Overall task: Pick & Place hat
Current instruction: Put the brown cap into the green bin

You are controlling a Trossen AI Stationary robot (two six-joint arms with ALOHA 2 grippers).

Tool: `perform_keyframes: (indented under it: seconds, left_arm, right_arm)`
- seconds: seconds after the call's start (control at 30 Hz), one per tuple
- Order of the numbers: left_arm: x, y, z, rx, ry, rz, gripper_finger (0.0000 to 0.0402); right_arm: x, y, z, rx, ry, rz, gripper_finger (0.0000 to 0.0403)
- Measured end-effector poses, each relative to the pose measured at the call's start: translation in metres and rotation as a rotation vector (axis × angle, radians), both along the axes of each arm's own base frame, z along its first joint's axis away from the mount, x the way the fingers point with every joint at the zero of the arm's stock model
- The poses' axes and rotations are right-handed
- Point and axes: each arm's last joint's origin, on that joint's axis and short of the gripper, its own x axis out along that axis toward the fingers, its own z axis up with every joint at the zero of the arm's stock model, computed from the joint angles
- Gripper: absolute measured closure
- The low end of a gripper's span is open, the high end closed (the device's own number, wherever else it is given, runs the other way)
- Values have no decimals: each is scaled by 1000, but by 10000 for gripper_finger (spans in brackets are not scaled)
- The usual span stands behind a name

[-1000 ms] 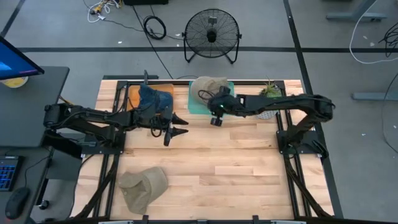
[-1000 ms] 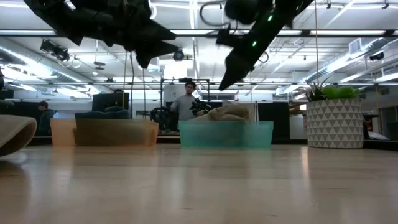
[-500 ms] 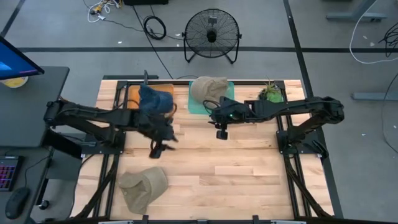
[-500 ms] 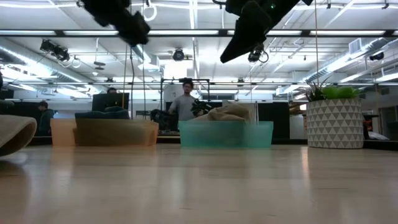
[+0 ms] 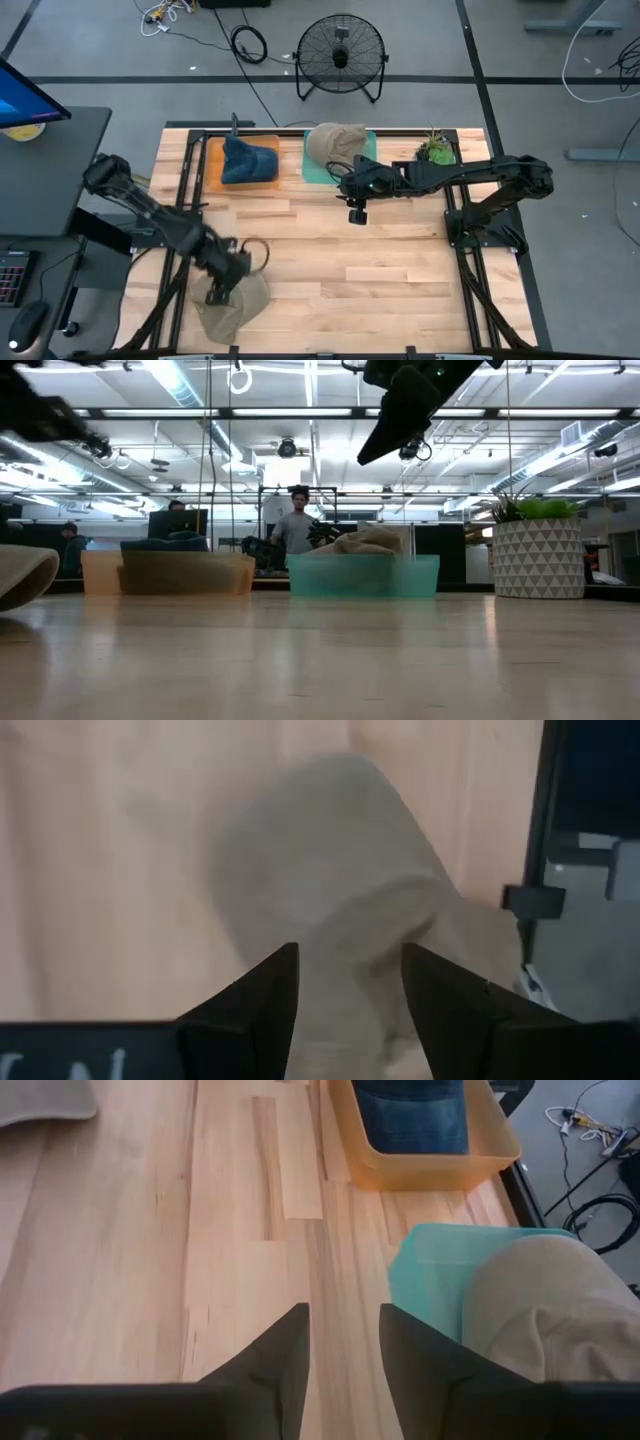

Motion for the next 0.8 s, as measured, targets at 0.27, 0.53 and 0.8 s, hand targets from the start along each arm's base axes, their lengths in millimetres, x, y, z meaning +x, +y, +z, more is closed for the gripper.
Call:
perform_keyframes:
  seconds: [0.27,0.53,0.8]
  left_arm:
    - [-10,-42,-37,137,120,-71,221]
    - [0,-48,-66,270,161,-28,222]
    - [9,-48,-69,209,161,192,342]
  right_arm:
    - [0,0,0,47,-12,-46,277]
    - [0,0,0,74,-21,-72,277]
    - [0,0,0,71,-18,-69,277]
